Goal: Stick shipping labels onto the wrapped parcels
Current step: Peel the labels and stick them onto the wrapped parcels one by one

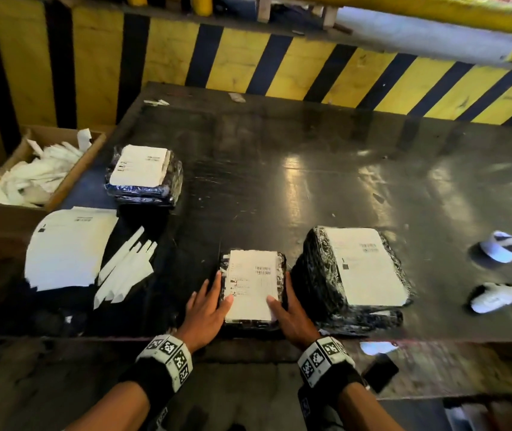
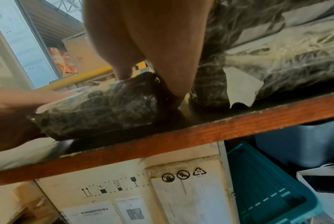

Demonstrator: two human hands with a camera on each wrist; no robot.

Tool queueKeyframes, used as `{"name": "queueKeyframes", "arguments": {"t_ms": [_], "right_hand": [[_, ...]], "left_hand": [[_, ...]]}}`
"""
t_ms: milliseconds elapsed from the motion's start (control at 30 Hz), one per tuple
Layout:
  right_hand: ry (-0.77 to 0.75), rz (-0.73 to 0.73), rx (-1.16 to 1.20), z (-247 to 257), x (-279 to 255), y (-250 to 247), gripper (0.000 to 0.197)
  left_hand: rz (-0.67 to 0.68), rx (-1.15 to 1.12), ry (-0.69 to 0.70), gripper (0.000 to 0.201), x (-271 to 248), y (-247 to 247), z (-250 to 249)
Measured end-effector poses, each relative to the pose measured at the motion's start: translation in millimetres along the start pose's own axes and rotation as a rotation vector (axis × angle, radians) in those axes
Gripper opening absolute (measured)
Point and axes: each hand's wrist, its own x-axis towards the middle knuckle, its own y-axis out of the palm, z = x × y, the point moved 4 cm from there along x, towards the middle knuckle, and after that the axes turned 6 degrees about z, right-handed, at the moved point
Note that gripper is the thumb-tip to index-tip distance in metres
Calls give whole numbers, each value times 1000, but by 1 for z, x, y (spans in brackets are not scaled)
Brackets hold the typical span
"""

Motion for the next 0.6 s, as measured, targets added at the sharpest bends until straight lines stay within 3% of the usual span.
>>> {"name": "queueKeyframes", "arguments": {"t_ms": [233,367,467,600], "right_hand": [[16,-23,-65,-10,5,-1,71],[-7,-114,-380,4,11,1,68],[-81,-234,-622,34,24,8,58],[-187,-205,-664,86,67,47,57]], "left_hand": [[25,-21,-23,64,-9,-5,-8],[54,-4,-30,67,-12,-13,-8],[-13,-46,33,63,-8,-32,1],[-240,-137,125,56,-2,-92,29]]}}
